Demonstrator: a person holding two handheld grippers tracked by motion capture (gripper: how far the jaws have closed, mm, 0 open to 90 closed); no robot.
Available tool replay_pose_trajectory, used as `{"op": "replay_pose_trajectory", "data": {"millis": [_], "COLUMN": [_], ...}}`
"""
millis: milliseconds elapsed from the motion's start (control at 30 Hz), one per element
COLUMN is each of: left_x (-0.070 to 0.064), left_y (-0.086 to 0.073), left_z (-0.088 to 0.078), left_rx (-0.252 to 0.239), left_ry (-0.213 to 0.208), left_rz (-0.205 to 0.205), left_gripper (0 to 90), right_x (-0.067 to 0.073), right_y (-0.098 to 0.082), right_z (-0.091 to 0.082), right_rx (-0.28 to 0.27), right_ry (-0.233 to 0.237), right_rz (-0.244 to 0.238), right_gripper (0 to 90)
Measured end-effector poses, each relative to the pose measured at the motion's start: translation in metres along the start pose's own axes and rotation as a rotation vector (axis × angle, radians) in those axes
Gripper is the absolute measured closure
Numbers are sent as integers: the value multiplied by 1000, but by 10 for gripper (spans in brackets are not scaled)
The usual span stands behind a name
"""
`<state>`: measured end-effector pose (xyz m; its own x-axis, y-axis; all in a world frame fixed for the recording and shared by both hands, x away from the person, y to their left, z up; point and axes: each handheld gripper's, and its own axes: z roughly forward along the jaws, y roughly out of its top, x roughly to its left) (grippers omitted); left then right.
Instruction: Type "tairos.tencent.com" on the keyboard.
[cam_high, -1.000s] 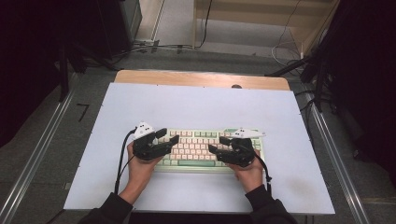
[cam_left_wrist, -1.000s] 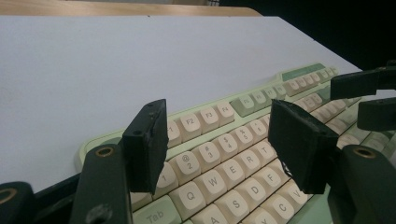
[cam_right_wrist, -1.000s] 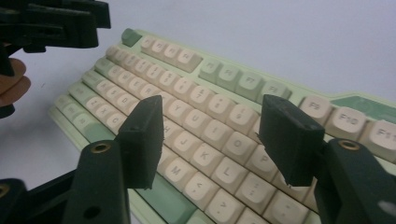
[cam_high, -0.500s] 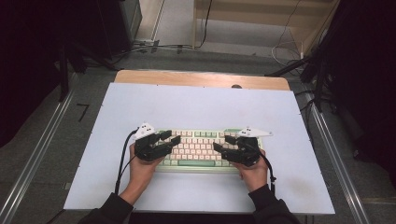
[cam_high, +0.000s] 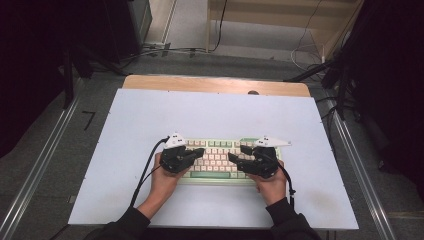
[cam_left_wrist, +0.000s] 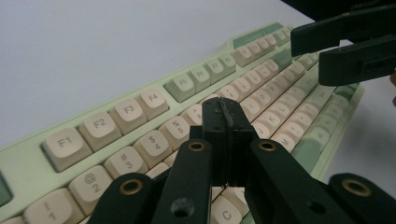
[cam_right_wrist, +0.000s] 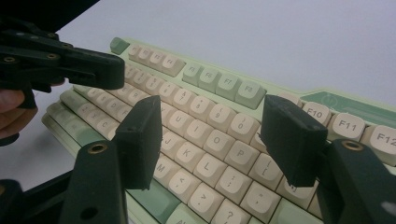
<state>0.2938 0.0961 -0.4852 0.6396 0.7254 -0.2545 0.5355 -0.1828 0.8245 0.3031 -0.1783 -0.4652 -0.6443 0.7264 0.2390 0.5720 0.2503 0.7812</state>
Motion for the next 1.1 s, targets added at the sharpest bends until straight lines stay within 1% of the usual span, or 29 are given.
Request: {"op": "replay_pose_trajectory", "data": {"millis": [67,167,267,467,567,633,667,733,800,867,933,967,1033,1100], "left_x": [0,-1,0,2,2,3,3,3,3,4,6,7,9,11], "left_y": [1,2,2,2,2,2,2,3,5,8,11,11,12,11], "left_z": [4,9,12,15,18,20,21,20,16,9,2,-1,-6,-11], "left_rx": [14,29,42,56,72,105,113,117,95,53,15,-1,-33,-51], "left_ry": [-2,7,20,22,23,24,16,15,1,-15,-16,-13,6,8], "left_rz": [-5,-12,-6,-7,-17,-22,-24,-28,-46,-63,-79,-85,-90,-96], "left_gripper": [900,900,900,900,900,900,900,900,896,787,674,625,500,495], "right_x": [0,1,1,1,0,1,1,1,1,0,0,-1,-2,-2], "right_y": [0,0,0,0,0,0,-1,-1,0,0,0,0,-1,-1], "right_z": [0,0,0,0,1,1,1,1,1,0,-1,-1,-2,-2], "right_rx": [0,0,1,3,3,5,7,8,7,2,-1,-1,1,1], "right_ry": [1,2,3,3,4,4,4,5,3,2,2,2,0,-1], "right_rz": [1,2,1,-1,0,0,-1,-2,-3,-2,-2,-1,2,1], "right_gripper": [371,374,375,378,379,380,381,381,381,383,383,383,383,385]}}
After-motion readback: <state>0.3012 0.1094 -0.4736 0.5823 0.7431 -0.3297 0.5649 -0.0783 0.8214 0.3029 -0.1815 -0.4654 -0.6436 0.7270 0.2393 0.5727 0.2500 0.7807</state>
